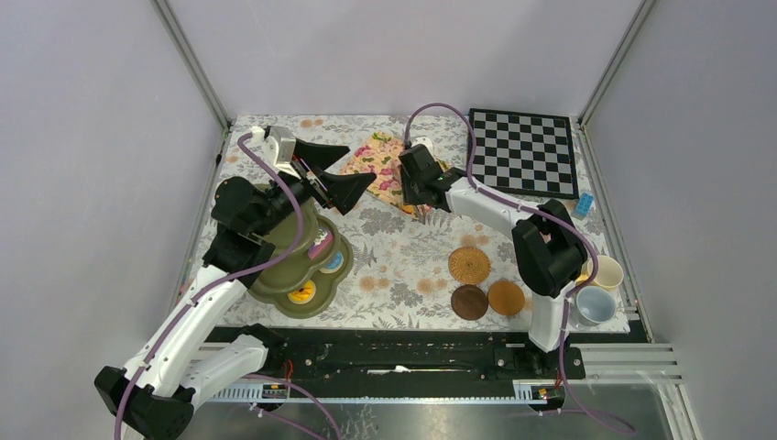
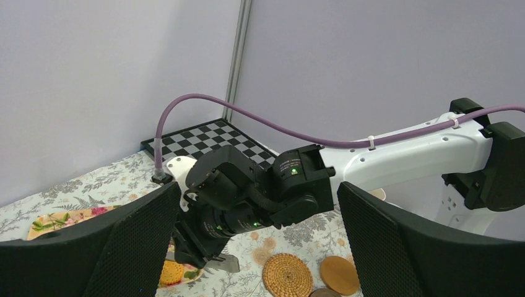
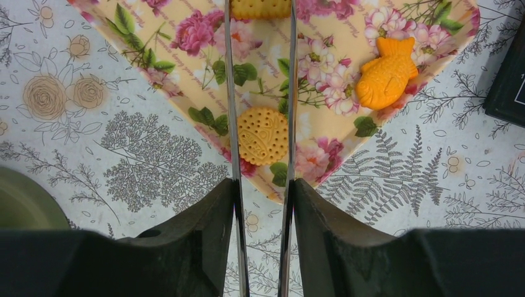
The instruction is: Serve the afternoon tea
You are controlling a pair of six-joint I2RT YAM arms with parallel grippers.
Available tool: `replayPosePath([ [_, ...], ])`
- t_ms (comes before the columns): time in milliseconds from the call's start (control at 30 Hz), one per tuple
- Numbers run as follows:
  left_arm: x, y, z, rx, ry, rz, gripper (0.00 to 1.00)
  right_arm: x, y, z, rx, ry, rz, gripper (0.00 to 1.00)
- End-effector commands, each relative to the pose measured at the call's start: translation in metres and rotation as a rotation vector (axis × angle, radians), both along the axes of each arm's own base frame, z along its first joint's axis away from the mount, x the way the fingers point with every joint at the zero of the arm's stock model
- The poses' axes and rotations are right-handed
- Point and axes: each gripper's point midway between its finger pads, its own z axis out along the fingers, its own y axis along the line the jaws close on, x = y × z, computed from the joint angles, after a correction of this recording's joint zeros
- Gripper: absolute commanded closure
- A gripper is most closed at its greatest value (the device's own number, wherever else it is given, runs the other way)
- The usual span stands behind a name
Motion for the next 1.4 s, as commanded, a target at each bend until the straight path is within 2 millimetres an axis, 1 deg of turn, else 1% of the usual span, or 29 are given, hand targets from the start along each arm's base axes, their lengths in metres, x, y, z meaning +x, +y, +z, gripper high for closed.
replayPosePath([
  [0,-0.009,0.001,0.018,-0.023,-0.065,-0.017,0.01,0.006,0.003,0.041,0.092,-0.094,-0.006,0.57],
  [200,-0.009,0.001,0.018,-0.023,-0.065,-0.018,0.01,0.002,-0.006,0.064,0.113,-0.159,-0.016,0.59],
  [333,-0.009,0.0,0.017,-0.023,-0.062,-0.02,0.01,-0.001,-0.013,0.071,0.136,-0.183,-0.024,0.6],
  [467,-0.009,0.0,0.017,-0.023,-0.062,-0.02,0.01,-0.003,-0.024,0.072,0.177,-0.184,-0.047,0.6],
  [733,-0.009,0.0,0.017,-0.023,-0.062,-0.017,0.01,-0.008,-0.037,0.068,0.297,-0.152,-0.061,0.6],
  [833,-0.009,0.002,0.018,-0.024,-0.068,-0.007,0.01,-0.011,-0.038,0.069,0.334,-0.143,-0.059,0.6],
  [867,-0.009,0.003,0.019,-0.025,-0.07,0.0,0.01,-0.008,-0.037,0.075,0.361,-0.166,-0.057,0.6],
  [1233,-0.009,0.008,0.021,-0.029,-0.081,0.024,0.01,-0.009,-0.041,0.085,0.477,-0.163,-0.076,0.6],
  [1367,-0.01,0.013,0.024,-0.035,-0.092,0.049,0.01,-0.011,-0.041,0.088,0.519,-0.158,-0.071,0.6],
])
